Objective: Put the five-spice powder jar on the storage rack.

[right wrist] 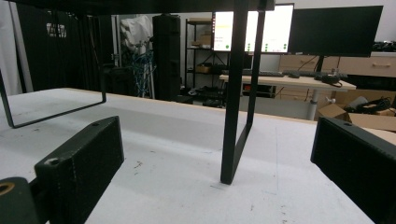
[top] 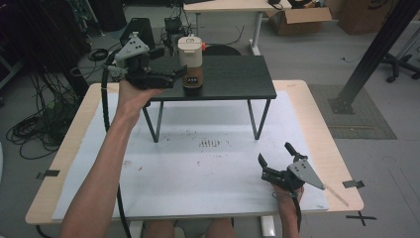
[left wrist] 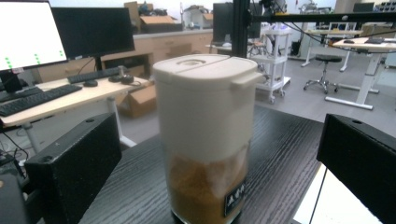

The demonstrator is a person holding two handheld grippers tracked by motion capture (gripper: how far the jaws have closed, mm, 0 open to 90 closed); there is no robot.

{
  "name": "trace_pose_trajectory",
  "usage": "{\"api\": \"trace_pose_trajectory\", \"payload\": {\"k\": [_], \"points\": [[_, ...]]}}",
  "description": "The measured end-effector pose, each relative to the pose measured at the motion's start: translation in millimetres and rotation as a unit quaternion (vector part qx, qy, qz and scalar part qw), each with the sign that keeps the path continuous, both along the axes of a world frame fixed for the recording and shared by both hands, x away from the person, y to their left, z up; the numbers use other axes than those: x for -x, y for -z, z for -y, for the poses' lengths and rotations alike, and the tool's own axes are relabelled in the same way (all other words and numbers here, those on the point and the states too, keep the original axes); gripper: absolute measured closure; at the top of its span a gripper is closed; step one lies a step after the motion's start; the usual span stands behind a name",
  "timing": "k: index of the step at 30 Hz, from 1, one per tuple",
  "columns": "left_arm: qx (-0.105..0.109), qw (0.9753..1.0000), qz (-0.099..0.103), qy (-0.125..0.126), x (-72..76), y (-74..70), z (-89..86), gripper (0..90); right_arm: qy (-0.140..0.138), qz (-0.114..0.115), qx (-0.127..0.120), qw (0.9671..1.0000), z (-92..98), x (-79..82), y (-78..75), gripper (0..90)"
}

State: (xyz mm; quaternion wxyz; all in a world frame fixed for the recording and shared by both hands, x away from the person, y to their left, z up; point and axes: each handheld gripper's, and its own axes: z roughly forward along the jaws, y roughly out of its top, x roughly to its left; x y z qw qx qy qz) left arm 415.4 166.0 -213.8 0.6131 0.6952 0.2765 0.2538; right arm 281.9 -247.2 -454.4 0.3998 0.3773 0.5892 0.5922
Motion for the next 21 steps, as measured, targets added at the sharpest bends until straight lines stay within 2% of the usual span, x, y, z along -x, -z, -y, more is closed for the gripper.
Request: {"api": "trace_pose_trajectory", "payload": {"k": [9,12,21], "points": [[0.007,0.9999,0.013,-0.003,20.5,3.1,-12.7,0.3,0.0,-0.001,0.0,1.0,0.1,-0.1,0.0,2.0],[-0.002,0.9998,0.018,-0.006,30.5,3.7,-18.8,0.3,0.0,-0.001,0.0,1.0,0.0,-0.2,0.0,2.0],[0.003,0.9997,0.023,-0.012,45.1,11.1,-35.2,0.3,0.0,-0.001,0.0,1.0,0.1,-0.3,0.0,2.0]]}}
